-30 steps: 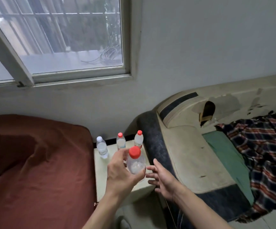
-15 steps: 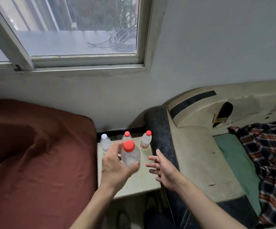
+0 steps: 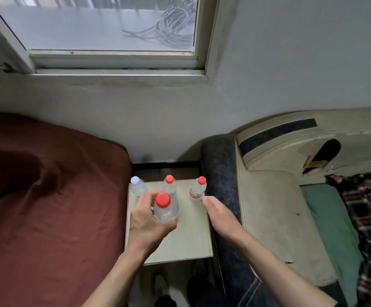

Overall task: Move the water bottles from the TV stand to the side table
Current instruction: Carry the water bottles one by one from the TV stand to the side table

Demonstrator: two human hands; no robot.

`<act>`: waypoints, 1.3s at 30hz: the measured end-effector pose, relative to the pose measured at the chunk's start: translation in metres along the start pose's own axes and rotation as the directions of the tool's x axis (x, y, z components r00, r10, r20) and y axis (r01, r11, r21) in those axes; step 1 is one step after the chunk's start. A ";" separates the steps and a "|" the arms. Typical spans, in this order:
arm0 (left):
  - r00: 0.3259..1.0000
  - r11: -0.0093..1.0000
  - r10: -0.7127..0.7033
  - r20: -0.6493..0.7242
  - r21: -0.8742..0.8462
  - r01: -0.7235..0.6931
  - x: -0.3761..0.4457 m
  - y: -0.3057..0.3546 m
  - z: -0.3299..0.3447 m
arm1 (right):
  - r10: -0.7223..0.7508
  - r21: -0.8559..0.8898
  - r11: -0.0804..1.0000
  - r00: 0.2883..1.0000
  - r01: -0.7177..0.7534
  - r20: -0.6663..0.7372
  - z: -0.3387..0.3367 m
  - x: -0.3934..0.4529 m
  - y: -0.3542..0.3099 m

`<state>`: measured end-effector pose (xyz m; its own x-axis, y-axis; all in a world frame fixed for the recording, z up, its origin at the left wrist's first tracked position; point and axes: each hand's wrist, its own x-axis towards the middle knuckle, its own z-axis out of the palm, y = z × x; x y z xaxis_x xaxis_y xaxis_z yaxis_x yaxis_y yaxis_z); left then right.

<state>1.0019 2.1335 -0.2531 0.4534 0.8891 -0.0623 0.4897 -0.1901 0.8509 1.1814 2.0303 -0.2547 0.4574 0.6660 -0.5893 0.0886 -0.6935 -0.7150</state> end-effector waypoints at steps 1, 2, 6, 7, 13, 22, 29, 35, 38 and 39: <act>1.000 1.000 -0.020 -0.008 0.002 0.020 0.004 -0.003 0.004 | -0.030 -0.075 0.997 1.000 0.029 -0.010 -0.001 0.006 0.004; 1.000 1.000 -0.026 -0.009 0.004 0.026 0.005 -0.004 0.004 | -0.054 -0.150 0.987 0.998 0.050 -0.016 -0.001 0.007 0.006; 0.998 0.997 -0.066 -0.021 0.025 0.066 0.021 -0.018 0.022 | -0.108 -0.370 0.923 0.994 0.103 0.008 -0.008 0.028 0.014; 0.997 0.997 -0.078 -0.026 0.027 0.079 0.025 -0.022 0.027 | -0.120 -0.410 0.905 0.993 0.116 0.015 -0.010 0.033 0.016; 0.982 0.983 -0.183 -0.044 0.019 0.184 0.042 -0.055 0.057 | -0.159 -0.563 0.808 0.985 0.171 0.070 -0.015 0.062 0.031; 0.945 0.947 -0.315 -0.087 0.029 0.319 0.062 -0.108 0.090 | -0.142 -0.624 0.752 0.977 0.212 0.160 0.004 0.101 0.061; 0.943 0.943 -0.324 -0.079 0.051 0.328 0.068 -0.153 0.098 | -0.148 -0.663 0.711 0.971 0.236 0.187 0.031 0.125 0.076; 0.948 0.943 -0.316 -0.042 0.099 0.319 0.074 -0.185 0.105 | -0.147 -0.659 0.718 0.974 0.225 0.173 0.046 0.133 0.078; 0.943 0.938 -0.331 -0.039 0.091 0.334 0.075 -0.196 0.108 | -0.141 -0.663 0.717 0.977 0.213 0.162 0.049 0.133 0.079; 0.942 0.938 -0.334 -0.032 0.086 0.336 0.075 -0.199 0.108 | -0.139 -0.661 0.721 0.978 0.209 0.157 0.050 0.132 0.079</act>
<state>1.0191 2.1924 -0.4836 0.2397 0.9142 -0.3268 0.6756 0.0846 0.7324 1.2048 2.0774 -0.4080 0.2963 0.7908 -0.5355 0.7439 -0.5428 -0.3899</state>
